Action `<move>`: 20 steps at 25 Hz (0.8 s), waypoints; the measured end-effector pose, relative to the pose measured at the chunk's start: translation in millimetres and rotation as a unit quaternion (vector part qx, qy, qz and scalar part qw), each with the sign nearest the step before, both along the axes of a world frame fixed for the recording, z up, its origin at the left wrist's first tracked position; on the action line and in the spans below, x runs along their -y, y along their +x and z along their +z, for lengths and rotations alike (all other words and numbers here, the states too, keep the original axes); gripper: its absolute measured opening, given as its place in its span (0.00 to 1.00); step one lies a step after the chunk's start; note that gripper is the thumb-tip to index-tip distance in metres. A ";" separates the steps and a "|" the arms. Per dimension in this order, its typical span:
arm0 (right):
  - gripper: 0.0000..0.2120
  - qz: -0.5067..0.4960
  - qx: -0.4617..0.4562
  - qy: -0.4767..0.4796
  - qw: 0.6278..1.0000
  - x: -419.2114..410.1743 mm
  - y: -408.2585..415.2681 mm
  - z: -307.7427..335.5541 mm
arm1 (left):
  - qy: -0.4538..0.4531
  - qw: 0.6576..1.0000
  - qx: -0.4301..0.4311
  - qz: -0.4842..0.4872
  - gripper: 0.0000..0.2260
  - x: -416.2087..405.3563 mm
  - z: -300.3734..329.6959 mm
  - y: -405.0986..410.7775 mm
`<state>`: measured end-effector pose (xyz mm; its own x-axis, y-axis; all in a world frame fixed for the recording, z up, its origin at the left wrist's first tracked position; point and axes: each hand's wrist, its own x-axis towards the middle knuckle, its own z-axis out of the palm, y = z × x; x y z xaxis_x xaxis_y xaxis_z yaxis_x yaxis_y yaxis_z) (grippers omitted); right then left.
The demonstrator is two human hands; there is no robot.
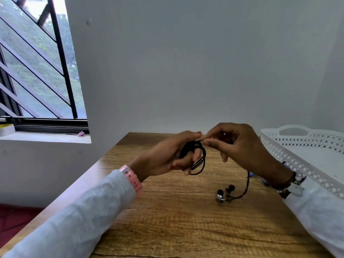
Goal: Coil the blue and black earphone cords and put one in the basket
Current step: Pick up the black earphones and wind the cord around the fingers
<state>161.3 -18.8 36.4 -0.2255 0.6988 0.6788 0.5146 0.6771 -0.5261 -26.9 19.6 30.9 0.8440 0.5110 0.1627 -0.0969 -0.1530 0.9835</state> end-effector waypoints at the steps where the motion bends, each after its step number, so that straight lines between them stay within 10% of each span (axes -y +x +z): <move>1: 0.09 0.000 -0.038 -0.019 0.999 -2.9 0.3 -0.6 | -0.050 0.997 0.051 -0.027 0.21 -0.8 1.8 -0.5; 9: 0.05 0.022 0.075 -0.164 0.983 -9.0 -23.3 -40.4 | -0.145 0.932 0.316 0.103 0.14 -9.6 6.5 -0.7; 16: 0.06 -0.004 0.185 0.029 0.982 0.1 -21.2 -22.4 | 0.308 0.892 -0.094 0.316 0.21 -2.7 -9.6 7.1; 20: 0.03 -0.024 0.139 0.057 0.988 2.6 -13.1 -12.6 | 0.297 0.914 -0.153 0.230 0.32 0.8 -9.1 4.1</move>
<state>148.2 -21.4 23.8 -0.3824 0.6358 0.6705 0.6611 0.6952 -0.2822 -22.8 18.8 21.9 0.6143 0.7217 0.3190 0.3777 -0.6239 0.6842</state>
